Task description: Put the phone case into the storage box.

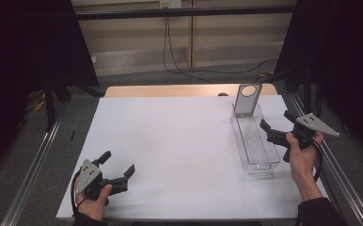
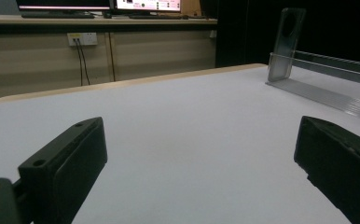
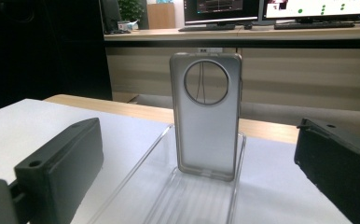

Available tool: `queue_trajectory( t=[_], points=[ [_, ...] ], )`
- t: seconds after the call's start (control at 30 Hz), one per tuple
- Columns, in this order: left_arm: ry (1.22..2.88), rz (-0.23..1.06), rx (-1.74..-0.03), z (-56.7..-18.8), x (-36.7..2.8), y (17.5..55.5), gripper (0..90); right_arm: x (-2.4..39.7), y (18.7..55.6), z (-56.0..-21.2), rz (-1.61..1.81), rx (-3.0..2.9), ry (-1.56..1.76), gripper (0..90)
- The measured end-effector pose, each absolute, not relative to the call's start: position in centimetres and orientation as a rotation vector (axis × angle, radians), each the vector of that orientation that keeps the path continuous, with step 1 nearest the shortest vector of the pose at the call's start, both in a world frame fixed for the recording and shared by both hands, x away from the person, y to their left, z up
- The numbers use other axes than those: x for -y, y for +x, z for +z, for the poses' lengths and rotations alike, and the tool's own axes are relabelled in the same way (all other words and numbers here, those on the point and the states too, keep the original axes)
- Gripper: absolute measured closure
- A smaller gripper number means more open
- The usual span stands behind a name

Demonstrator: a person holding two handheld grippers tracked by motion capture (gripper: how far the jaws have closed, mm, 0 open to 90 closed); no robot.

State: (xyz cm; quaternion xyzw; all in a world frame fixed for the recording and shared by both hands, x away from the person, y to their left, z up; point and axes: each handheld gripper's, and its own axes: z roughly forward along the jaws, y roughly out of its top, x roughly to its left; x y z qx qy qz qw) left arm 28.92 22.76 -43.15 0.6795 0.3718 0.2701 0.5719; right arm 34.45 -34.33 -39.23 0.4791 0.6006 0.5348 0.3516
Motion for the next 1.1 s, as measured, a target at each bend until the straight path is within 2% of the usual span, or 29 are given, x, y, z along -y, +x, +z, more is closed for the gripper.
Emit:
queue_trajectory(
  t=[1.1],
  points=[
    [1.592,0.648,-0.899,-43.2,-22.9,27.9,2.5,33.5,26.9,-41.0,1.356,-1.571,1.175,1.6]
  ],
)
